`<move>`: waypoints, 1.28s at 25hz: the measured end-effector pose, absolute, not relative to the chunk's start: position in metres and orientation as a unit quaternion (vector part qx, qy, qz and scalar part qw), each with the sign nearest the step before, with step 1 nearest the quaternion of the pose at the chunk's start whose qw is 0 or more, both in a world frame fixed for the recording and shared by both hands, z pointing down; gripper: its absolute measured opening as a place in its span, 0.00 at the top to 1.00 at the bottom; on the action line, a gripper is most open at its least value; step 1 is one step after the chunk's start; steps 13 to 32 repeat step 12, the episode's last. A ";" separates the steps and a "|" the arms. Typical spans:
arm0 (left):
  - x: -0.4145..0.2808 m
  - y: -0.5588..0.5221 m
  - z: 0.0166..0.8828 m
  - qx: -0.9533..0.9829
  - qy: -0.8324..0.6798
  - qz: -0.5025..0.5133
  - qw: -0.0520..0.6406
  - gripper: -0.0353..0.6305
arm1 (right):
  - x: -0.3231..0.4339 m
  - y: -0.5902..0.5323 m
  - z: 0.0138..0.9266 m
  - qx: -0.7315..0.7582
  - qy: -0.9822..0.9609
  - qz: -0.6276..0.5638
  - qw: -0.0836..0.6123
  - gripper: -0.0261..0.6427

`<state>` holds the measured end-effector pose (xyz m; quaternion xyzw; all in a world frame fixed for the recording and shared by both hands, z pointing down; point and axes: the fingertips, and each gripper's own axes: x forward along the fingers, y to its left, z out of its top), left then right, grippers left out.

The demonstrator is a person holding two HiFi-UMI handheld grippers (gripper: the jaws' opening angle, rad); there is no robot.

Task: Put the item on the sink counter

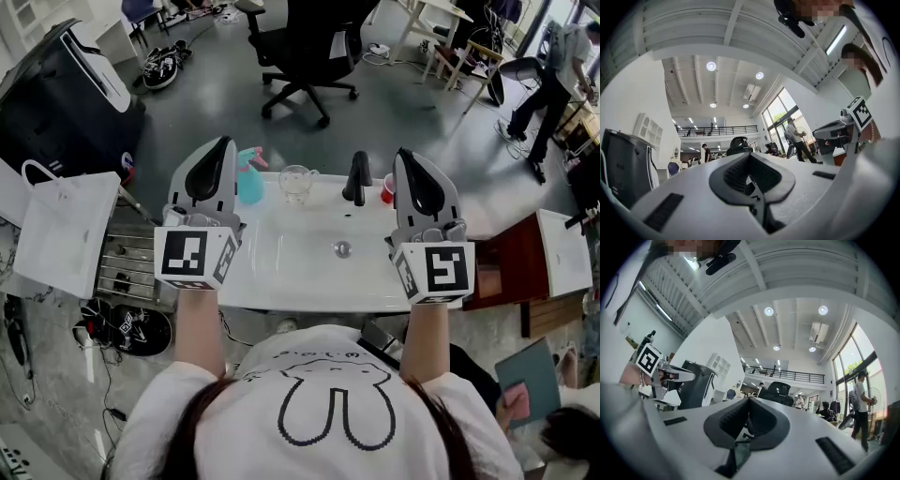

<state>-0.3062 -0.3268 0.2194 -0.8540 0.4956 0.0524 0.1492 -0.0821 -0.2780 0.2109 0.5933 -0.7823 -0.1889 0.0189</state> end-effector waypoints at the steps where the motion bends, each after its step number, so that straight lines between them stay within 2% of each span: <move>1: -0.306 -0.326 0.218 -0.854 0.495 0.052 0.151 0.93 | -0.082 -0.278 0.211 0.593 -0.783 -0.188 0.018 0.92; 32: -0.308 -0.322 0.218 -0.854 0.493 0.053 0.161 0.93 | -0.090 -0.275 0.215 0.584 -0.790 -0.187 0.019 0.92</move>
